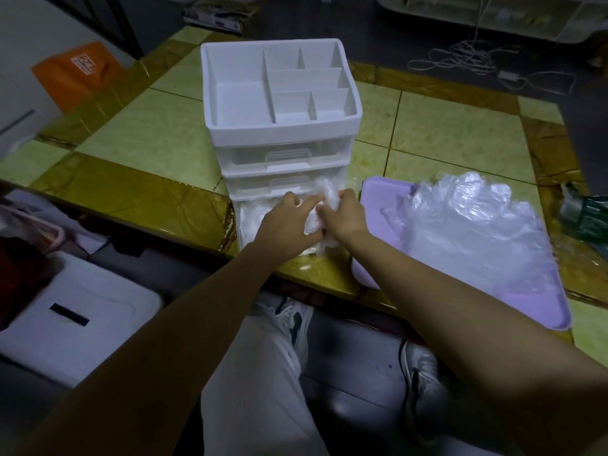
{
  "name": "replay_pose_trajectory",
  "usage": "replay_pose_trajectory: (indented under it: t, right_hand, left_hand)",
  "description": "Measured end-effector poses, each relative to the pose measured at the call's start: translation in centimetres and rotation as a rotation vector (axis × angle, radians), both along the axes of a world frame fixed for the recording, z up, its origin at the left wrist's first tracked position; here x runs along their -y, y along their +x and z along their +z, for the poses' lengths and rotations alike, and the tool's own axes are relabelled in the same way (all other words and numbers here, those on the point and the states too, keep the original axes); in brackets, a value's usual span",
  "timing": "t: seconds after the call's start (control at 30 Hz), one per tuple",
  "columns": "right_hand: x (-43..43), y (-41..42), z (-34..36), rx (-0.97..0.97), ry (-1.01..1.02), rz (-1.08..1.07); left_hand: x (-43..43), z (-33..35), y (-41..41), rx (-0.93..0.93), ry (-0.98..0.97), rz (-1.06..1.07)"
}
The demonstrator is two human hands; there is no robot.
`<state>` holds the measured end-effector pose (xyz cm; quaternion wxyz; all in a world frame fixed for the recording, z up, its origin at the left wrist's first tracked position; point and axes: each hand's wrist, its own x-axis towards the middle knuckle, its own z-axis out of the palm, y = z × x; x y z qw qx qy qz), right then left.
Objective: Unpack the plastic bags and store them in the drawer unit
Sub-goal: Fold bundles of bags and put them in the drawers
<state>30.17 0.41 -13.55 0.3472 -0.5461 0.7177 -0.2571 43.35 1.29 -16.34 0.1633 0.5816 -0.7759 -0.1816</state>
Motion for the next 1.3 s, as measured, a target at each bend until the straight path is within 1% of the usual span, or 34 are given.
replay_pose_trajectory:
  t: [0.07,0.13,0.2,0.27,0.3,0.33,0.37,0.4,0.47,0.53,0.57,0.63,0.7,0.73,0.77,0.83,0.9,1.0,1.07,1.13,1.23,1.3]
  right_hand:
    - [-0.1,-0.1,0.2,-0.019,0.031,0.054]
    - [-0.3,0.0,0.4,-0.074,0.035,0.125]
    - [-0.6,0.1,0.5,-0.241,-0.024,0.231]
    - [-0.8,0.4,0.6,-0.475,-0.109,0.293]
    - [-0.8,0.5,0.6,-0.602,-0.167,0.307]
    - [-0.7,0.4,0.4,-0.690,-0.213,0.294]
    - [-0.5,0.3,0.3,-0.729,-0.224,0.276]
    - [-0.2,0.2,0.0,-0.708,-0.209,0.266]
    - [0.2,-0.1,-0.6,-0.552,-0.197,0.224]
    - [0.2,-0.6,-0.7,-0.389,-0.246,0.134]
    - [0.2,-0.8,-0.7,-0.357,-0.285,0.110]
    - [0.1,-1.2,-1.0,-0.368,-0.349,0.162]
    - [-0.2,-1.1,-1.0,-0.315,-0.408,0.252]
    - [-0.2,-1.2,-1.0,-0.329,-0.444,0.317]
    - [-0.4,-1.1,-1.0,-0.386,-0.486,0.385]
    - [-0.3,-1.1,-1.6,-0.544,-0.509,0.480]
    - [0.0,-1.1,-1.9,-0.597,-0.449,0.486]
    - [0.4,-0.9,-2.0,-0.640,-0.355,0.512]
    - [0.4,-0.8,-1.5,-0.632,-0.330,0.521]
    - [0.4,-0.7,-1.0,-0.623,-0.305,0.525]
    - [0.8,-0.6,-0.8,-0.690,-0.230,0.558]
    - [0.9,-0.3,-1.0,-0.701,-0.199,0.540]
  left_hand:
    - [0.2,-0.1,-0.3,0.066,0.000,0.020]
    - [0.4,-0.2,-0.5,0.070,0.015,0.060]
    - [0.5,-0.5,-0.6,0.064,0.027,0.085]
    - [0.5,-0.7,-0.6,0.094,0.028,0.079]
    - [0.4,-0.7,-0.5,0.105,0.032,0.079]
    - [0.4,-0.7,-0.4,0.099,0.038,0.084]
    - [0.4,-0.6,-0.3,0.083,0.046,0.086]
    - [0.3,-0.6,-0.2,0.080,0.057,0.089]
    - [0.2,-0.6,-0.2,0.118,0.057,0.086]
    - [0.2,-0.7,-0.2,0.151,0.045,0.077]
    - [0.2,-0.8,-0.2,0.159,0.047,0.077]
    - [0.3,-0.9,-0.4,0.166,0.058,0.085]
    - [0.4,-1.1,-0.5,0.160,0.058,0.098]
    - [0.4,-1.2,-0.5,0.149,0.057,0.103]
    - [0.5,-1.3,-0.4,0.136,0.058,0.103]
    - [0.6,-1.5,-0.1,0.115,0.047,0.081]
    - [0.5,-1.8,0.4,0.068,0.028,0.052]
    - [0.1,-1.2,1.0,-0.104,0.035,0.083]
    - [0.0,-0.5,1.0,-0.180,-0.002,0.064]
    - [0.0,-0.2,0.8,-0.171,-0.019,0.028]
    - [0.0,-1.0,0.8,-0.089,0.028,0.083]
    - [0.0,-1.4,0.7,-0.042,0.014,0.087]
